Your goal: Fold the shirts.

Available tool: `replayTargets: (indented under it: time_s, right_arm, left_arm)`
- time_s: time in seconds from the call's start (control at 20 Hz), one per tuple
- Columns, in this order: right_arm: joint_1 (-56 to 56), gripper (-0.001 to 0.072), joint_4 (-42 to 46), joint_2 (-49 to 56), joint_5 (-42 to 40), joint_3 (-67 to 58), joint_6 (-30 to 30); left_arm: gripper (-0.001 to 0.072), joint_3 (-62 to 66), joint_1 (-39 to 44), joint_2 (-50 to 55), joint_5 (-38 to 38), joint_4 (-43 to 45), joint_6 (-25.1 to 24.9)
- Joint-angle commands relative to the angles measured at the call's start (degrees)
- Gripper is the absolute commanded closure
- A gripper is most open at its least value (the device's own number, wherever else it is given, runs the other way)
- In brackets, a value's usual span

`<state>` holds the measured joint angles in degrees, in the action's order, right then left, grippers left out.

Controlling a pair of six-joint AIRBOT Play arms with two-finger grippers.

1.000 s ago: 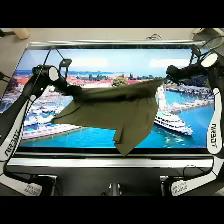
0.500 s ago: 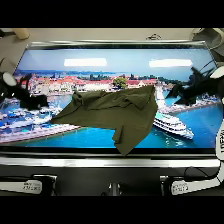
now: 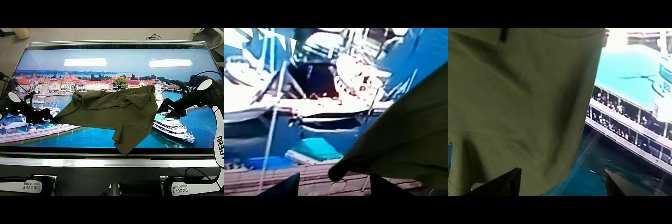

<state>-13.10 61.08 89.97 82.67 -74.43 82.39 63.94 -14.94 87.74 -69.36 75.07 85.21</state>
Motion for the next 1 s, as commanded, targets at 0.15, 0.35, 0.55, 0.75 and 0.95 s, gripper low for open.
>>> replayTargets:
  time_s: [0.15,0.35,0.55,0.75,0.95]
  right_arm:
    - [0.17,0.0100,2.23,-0.15,0.28,5.44,1.77]
    - [4.46,0.0128,0.24,-0.15,-5.29,15.19,0.44]
    - [12.83,0.0182,0.09,0.07,-16.81,18.03,2.69]
    - [14.49,0.0685,-10.67,-0.07,-20.37,17.64,3.15]
    - [12.33,0.0691,-7.48,-9.77,-15.76,3.02,-2.19]
  left_arm:
    - [0.0628,-0.81,2.60,1.95,4.39,-0.17,0.24]
    - [0.0681,-0.76,2.62,0.85,4.26,-0.37,-1.27]
    - [0.0681,-0.68,2.62,-3.96,4.24,-0.39,-1.27]
    - [0.0681,-0.55,2.47,-9.33,4.22,-3.37,-1.29]
    - [0.0682,10.43,2.34,-19.98,3.65,-4.83,-1.29]
